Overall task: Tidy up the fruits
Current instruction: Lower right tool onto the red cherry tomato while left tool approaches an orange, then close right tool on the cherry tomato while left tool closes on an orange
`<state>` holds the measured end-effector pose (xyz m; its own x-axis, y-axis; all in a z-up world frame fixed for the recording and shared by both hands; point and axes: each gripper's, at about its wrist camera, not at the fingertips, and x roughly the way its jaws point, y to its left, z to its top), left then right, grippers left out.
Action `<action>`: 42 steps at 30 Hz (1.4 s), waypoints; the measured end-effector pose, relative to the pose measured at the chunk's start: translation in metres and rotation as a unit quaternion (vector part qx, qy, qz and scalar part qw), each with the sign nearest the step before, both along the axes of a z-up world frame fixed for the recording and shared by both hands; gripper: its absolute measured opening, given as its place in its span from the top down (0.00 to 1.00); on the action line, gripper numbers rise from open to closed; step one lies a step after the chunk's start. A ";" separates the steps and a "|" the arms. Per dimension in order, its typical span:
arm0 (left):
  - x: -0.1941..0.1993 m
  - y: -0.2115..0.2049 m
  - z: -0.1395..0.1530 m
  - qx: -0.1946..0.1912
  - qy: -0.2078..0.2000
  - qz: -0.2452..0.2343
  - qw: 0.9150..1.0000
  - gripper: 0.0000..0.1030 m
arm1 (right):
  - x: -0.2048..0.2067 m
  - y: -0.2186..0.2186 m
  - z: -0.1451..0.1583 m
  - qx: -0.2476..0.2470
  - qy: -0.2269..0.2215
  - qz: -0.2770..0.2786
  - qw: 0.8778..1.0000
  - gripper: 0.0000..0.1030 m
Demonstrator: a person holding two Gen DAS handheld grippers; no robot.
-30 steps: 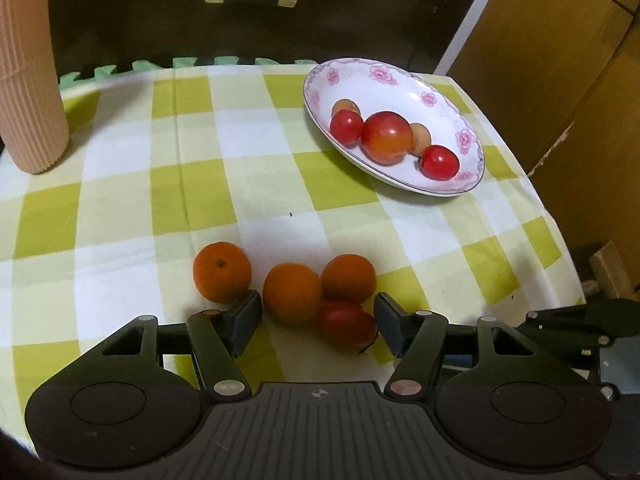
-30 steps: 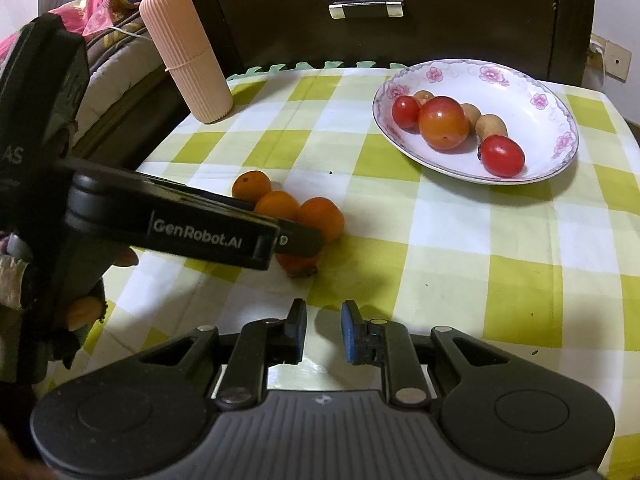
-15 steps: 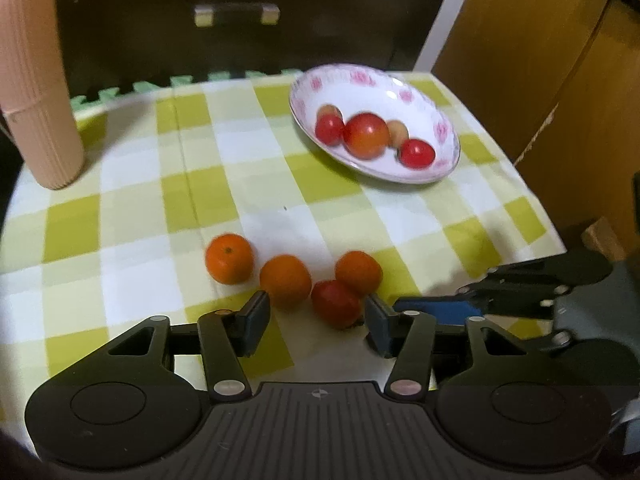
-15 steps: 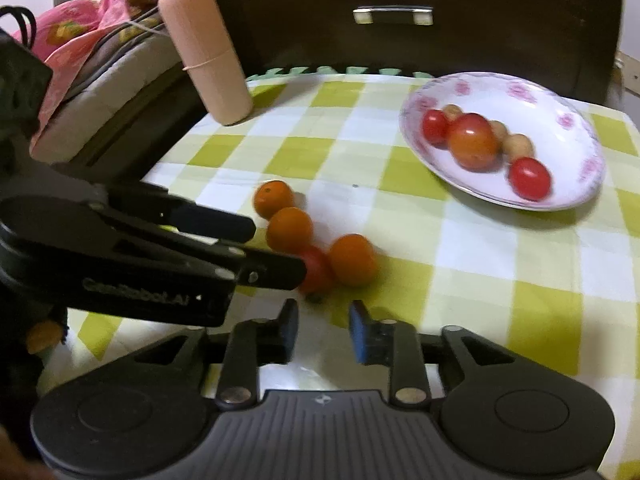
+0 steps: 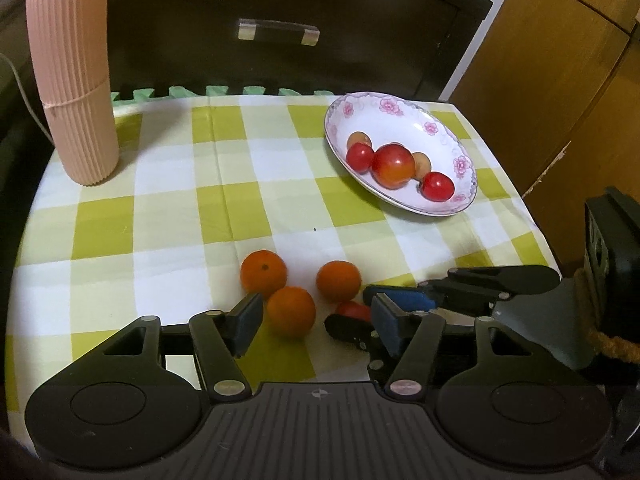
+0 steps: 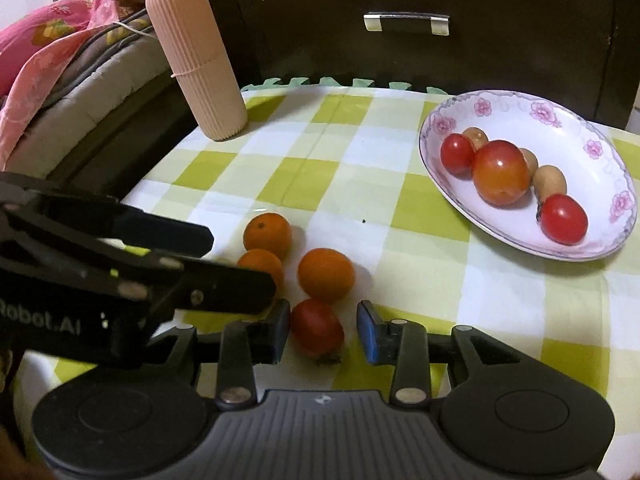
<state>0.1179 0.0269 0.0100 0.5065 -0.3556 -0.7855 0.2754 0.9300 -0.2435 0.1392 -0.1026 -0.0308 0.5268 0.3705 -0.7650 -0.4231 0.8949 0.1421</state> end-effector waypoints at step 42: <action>-0.030 -0.038 -0.025 0.089 -0.005 -0.044 0.995 0.62 | -0.061 -0.048 0.009 -0.050 0.010 -0.037 0.998 0.73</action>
